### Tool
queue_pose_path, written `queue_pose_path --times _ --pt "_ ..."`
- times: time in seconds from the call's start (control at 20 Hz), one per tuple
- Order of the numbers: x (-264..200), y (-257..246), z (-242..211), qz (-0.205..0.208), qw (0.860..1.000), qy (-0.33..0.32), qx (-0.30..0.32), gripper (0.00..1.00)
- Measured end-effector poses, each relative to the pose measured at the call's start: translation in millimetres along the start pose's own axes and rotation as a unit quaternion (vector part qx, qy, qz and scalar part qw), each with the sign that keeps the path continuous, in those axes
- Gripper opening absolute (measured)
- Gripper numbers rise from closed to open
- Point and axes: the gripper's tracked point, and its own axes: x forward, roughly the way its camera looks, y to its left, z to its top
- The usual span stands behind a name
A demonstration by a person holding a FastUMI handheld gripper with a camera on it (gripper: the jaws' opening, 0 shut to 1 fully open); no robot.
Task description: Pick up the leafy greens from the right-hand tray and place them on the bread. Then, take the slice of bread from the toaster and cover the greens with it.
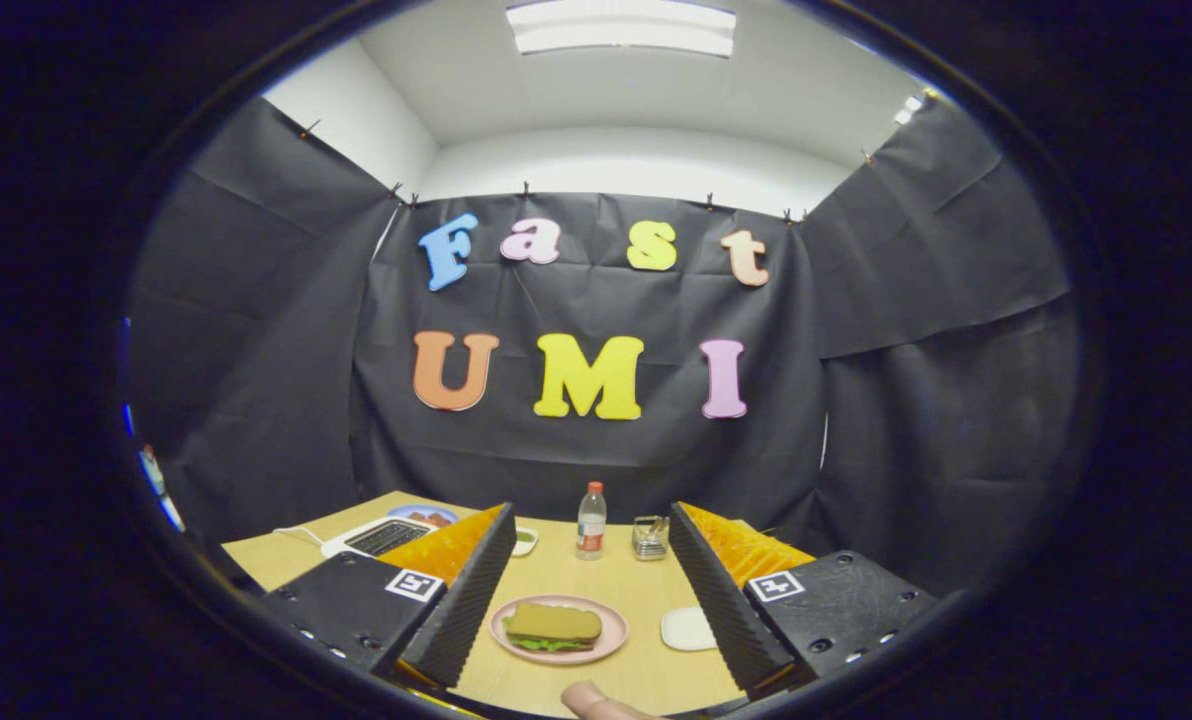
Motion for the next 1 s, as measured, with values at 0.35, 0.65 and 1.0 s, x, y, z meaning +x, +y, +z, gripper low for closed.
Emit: queue_pose_path --times 0.35,0.65,1.0 --pt "-14.1 11.5 -15.8 0.024 1.0 -0.012 -0.001 0.95" --pt "-4.9 4.5 -36.1 0.022 1.0 0.009 0.009 0.95" --pt "2.2 0.0 -46.1 0.028 0.999 0.017 0.02 0.95"
